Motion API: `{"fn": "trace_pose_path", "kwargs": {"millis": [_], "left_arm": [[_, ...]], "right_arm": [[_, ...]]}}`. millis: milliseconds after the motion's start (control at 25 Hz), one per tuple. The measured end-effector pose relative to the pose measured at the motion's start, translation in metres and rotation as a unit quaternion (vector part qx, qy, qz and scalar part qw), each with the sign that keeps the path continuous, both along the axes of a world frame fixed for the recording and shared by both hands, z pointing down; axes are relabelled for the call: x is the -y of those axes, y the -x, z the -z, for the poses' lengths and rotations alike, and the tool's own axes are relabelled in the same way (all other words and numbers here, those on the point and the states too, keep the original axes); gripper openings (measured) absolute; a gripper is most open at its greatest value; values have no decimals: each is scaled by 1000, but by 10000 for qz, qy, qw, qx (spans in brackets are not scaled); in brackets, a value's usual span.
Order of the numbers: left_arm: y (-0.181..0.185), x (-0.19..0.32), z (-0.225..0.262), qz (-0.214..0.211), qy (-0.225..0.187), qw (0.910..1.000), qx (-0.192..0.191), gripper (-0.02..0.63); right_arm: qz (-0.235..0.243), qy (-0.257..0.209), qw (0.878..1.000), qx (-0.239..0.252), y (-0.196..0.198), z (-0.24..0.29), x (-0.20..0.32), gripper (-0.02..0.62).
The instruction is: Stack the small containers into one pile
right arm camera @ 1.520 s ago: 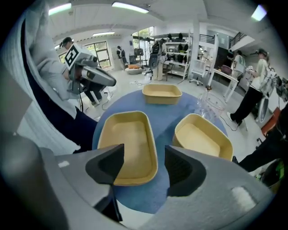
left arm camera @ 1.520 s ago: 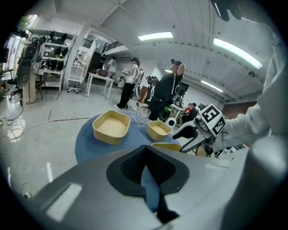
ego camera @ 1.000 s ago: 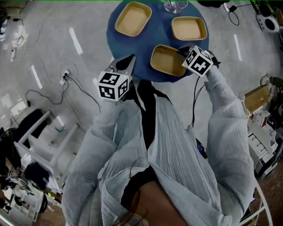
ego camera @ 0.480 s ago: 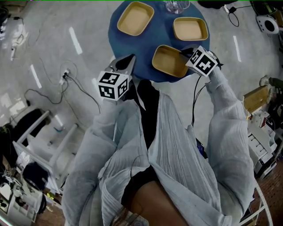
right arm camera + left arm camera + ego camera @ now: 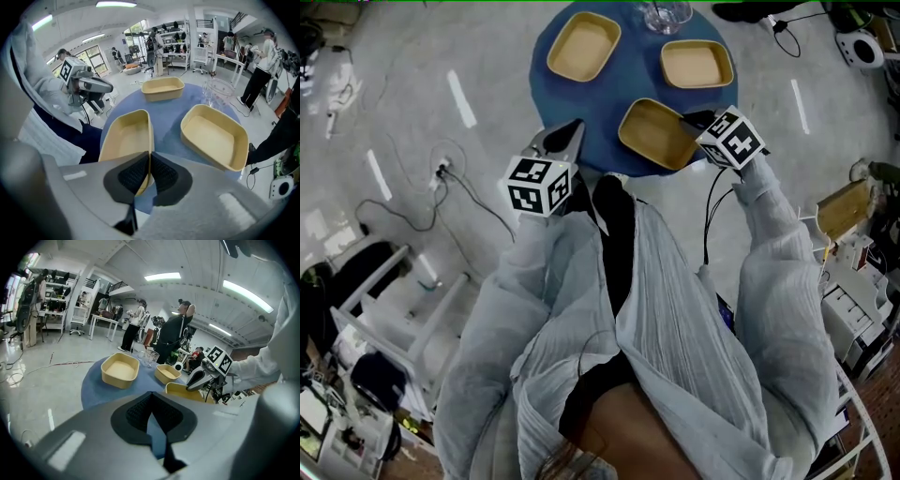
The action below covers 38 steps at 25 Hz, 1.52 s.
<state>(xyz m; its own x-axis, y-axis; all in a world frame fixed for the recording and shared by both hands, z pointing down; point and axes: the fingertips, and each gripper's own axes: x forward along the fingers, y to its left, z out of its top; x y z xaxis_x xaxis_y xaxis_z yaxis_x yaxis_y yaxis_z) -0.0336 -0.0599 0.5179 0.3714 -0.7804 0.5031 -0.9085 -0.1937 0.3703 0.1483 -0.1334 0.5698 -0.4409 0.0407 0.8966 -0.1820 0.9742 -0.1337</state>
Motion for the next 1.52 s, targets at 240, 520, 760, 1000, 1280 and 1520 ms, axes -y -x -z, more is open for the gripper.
{"fn": "trace_pose_path", "kwargs": {"millis": [240, 520, 760, 1000, 1280, 1520], "left_arm": [[3, 1, 3, 1, -40, 10000, 4, 14], [6, 6, 7, -6, -98, 9999, 20, 14], [12, 9, 11, -6, -155, 9999, 11, 14], [23, 14, 13, -115, -144, 9998, -68, 14], [52, 38, 27, -669, -123, 9977, 12, 14], [82, 64, 34, -949, -145, 9954, 46, 14]], "right_arm": [[-935, 302, 9938, 514, 6, 13, 4, 17], [-2678, 743, 9497, 1447, 8, 37, 21, 17], [-4572, 1136, 8540, 2208, 4, 53, 20, 18], [-5769, 1143, 7669, 2568, 11, 54, 3, 18], [-6382, 1066, 7138, 2680, 35, 57, -2, 18], [-6629, 948, 6906, 2733, 63, 64, 8, 18]]}}
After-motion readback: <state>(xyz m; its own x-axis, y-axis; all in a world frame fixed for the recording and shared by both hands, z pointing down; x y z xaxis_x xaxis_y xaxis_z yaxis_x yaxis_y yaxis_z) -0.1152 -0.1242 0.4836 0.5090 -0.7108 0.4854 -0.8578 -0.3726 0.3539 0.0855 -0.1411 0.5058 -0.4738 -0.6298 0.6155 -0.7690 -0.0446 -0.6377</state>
